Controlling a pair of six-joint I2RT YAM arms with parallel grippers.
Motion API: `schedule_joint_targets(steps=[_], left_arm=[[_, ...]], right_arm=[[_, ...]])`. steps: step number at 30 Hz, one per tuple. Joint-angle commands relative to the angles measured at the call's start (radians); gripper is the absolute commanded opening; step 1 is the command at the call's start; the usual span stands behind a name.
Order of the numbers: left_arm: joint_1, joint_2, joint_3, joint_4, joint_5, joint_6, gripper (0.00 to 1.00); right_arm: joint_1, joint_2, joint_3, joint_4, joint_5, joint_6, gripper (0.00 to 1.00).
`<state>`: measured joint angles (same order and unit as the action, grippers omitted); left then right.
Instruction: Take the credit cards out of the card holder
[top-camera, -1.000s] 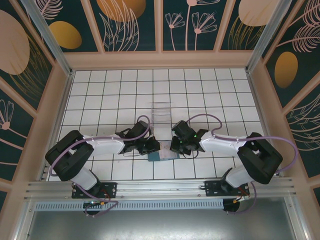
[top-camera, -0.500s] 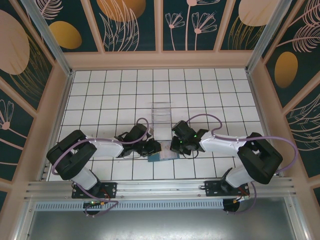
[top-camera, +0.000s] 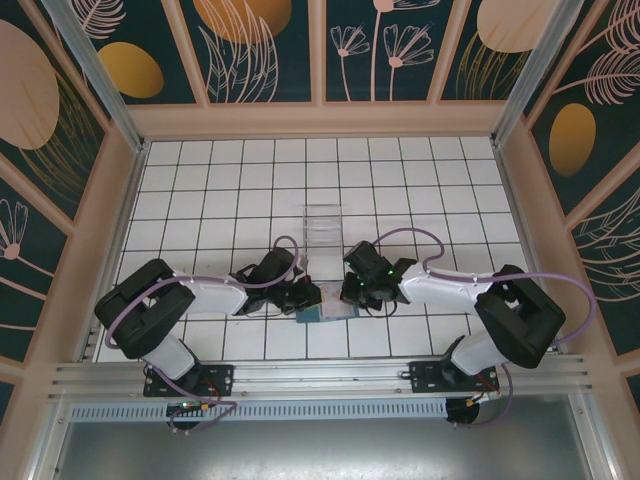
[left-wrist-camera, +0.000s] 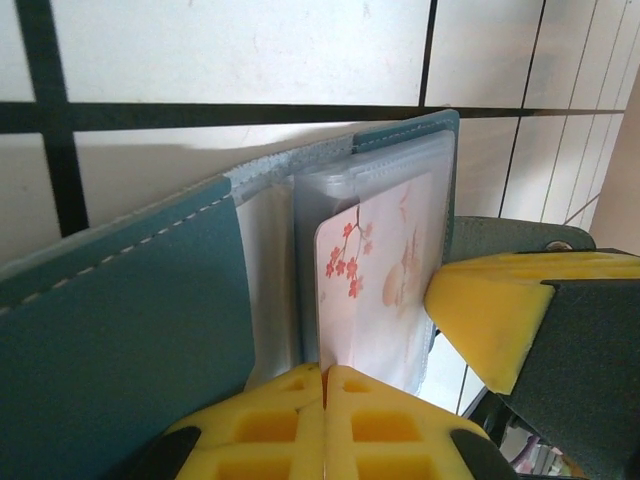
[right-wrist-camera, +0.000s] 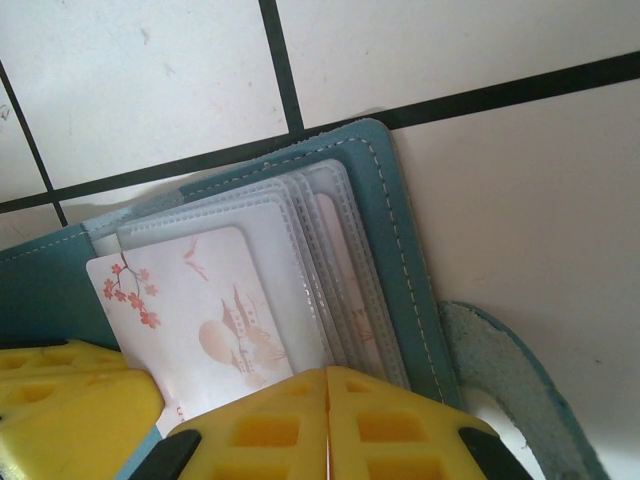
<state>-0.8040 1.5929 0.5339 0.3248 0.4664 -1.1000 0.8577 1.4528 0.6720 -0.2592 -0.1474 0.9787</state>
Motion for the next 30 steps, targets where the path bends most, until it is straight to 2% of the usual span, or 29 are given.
schedule_joint_targets(steps=[1, 10, 18, 30], left_arm=[[0.014, -0.034, 0.011, -0.091, -0.026, 0.044, 0.07], [0.056, -0.116, -0.002, -0.199, -0.047, 0.11, 0.04], [0.083, -0.195, 0.051, -0.356, -0.099, 0.202, 0.01], [0.088, -0.244, 0.194, -0.584, -0.198, 0.46, 0.0]], right_arm=[[0.009, 0.023, -0.014, -0.1, 0.041, 0.007, 0.08], [0.007, 0.017, -0.011, -0.109, 0.048, 0.007, 0.08], [0.007, 0.008, 0.004, -0.121, 0.052, 0.004, 0.08], [0.007, -0.03, 0.051, -0.157, 0.057, -0.004, 0.14]])
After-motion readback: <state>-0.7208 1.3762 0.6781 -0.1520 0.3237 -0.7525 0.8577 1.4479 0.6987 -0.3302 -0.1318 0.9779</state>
